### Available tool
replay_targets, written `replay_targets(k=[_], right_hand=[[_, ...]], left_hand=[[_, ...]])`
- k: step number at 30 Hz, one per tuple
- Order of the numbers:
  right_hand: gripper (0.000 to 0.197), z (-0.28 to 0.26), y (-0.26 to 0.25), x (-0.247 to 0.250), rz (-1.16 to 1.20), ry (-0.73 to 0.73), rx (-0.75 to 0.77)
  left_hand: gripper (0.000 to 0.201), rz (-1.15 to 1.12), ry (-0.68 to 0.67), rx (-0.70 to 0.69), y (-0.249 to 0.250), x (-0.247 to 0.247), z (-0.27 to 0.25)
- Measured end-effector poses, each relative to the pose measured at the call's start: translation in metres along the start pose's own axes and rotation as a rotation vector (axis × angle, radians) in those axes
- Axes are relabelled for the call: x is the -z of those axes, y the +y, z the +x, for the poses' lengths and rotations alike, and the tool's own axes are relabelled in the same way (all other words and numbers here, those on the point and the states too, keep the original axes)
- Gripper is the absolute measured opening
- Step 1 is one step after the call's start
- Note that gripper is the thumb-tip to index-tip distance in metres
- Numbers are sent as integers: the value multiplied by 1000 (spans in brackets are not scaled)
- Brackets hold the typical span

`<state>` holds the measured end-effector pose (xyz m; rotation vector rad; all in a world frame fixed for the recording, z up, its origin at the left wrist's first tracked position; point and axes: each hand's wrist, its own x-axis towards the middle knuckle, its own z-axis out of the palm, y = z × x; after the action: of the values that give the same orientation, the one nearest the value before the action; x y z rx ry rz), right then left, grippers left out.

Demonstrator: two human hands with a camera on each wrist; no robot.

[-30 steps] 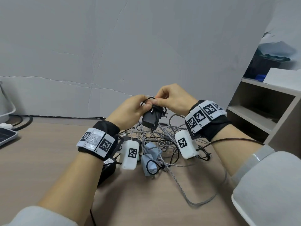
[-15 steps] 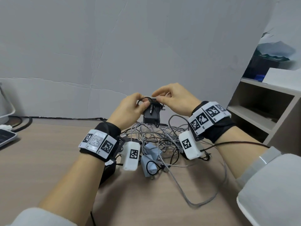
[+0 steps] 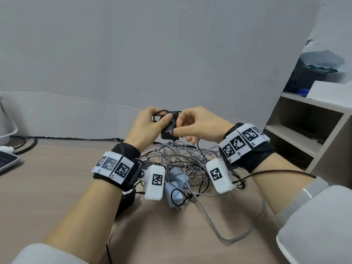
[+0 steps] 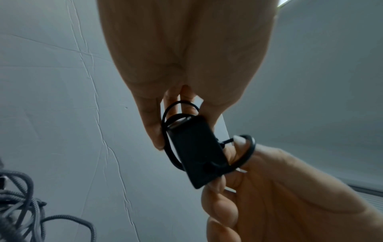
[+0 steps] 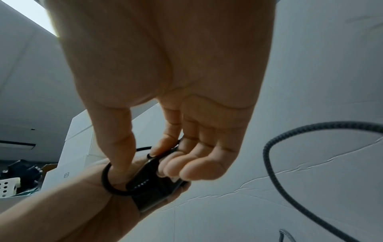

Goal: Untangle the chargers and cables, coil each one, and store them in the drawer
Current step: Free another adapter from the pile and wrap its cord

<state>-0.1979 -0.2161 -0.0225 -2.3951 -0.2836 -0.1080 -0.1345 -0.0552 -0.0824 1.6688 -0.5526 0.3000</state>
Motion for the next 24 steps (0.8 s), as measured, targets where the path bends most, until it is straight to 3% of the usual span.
replay_targets(k=[4, 8, 14, 19, 24], right_hand=[[34, 1, 3, -6, -54, 129, 3], [47, 3, 5, -12, -286, 292, 33], [37, 3, 0, -12, -473, 172, 51], [35, -7, 3, -8, -317, 138, 13], [32, -4, 4, -10, -215, 209, -24]], left_hand=[[22, -3, 0, -1, 1, -4, 0], [17, 15, -3, -39, 1, -6, 1], [22, -20, -2, -51, -3, 1, 2], [26, -38, 86, -83, -6, 11, 6], [10, 21, 115, -132, -3, 5, 5]])
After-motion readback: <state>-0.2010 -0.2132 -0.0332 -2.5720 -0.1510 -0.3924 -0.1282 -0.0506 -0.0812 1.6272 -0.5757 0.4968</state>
